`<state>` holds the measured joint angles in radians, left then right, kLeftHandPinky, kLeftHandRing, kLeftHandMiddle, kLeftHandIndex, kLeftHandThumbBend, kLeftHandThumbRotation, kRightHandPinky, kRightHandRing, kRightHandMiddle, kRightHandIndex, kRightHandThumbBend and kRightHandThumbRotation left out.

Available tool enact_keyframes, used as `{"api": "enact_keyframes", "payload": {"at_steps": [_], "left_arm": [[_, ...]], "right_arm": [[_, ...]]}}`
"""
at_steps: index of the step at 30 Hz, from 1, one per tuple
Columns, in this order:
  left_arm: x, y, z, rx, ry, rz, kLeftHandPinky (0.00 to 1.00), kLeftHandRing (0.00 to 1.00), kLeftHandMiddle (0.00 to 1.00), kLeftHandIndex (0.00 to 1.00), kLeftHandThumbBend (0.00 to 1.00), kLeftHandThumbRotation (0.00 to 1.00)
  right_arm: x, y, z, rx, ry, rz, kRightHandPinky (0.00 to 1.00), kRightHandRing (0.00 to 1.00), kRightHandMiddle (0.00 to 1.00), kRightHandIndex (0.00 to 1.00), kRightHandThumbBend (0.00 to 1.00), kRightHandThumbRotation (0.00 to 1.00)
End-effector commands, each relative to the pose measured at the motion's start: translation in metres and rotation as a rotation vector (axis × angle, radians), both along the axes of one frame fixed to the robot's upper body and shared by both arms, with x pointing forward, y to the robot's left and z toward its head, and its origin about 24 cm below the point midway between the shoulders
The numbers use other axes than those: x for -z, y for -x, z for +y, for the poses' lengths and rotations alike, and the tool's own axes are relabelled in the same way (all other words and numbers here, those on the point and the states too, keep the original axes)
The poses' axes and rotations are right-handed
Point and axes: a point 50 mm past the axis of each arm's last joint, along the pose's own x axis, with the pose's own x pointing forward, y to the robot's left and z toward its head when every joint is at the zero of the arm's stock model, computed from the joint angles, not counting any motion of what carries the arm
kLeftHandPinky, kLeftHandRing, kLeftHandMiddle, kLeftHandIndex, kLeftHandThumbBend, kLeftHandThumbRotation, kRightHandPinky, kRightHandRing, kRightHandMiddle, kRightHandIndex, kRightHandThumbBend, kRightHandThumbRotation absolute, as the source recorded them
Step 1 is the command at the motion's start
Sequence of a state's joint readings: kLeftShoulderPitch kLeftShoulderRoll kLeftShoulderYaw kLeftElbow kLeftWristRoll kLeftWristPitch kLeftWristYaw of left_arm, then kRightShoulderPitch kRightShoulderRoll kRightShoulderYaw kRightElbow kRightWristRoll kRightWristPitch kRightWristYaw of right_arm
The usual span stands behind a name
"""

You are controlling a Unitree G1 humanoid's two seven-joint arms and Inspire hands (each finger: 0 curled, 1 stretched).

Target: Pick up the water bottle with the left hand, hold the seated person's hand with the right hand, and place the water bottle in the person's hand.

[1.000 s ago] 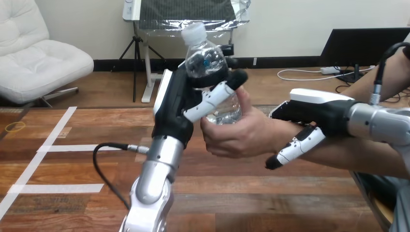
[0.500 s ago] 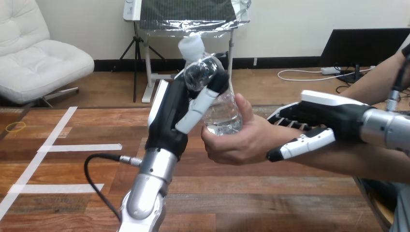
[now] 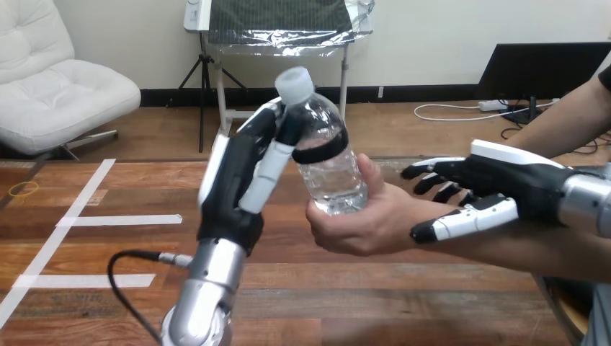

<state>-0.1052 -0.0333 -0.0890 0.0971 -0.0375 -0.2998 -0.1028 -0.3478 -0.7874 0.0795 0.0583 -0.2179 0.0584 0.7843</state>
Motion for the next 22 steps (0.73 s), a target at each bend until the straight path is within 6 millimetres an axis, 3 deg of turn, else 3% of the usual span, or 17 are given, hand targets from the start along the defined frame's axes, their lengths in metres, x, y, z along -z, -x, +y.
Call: {"api": "enact_keyframes", "payload": {"at_steps": [1,11,22], "left_arm": [[-0.015,0.002,0.008,-0.017,0.019,-0.070,0.73,0.78,0.79,0.74,0.73,0.84],[-0.015,0.016,0.019,-0.035,0.025,-0.072,0.71,0.77,0.77,0.72,0.70,0.84],[-0.014,0.032,0.032,-0.053,0.060,-0.071,0.73,0.75,0.77,0.72,0.66,0.83]], "right_arm": [[-0.014,0.005,-0.009,0.030,-0.012,-0.057,0.69,0.84,0.91,0.95,1.00,0.64],[-0.016,0.014,-0.014,0.082,-0.060,-0.168,0.66,0.82,0.89,0.94,1.00,0.70],[-0.015,0.035,-0.010,0.217,-0.061,-0.510,0.57,0.74,0.81,0.89,0.98,0.84]]}}
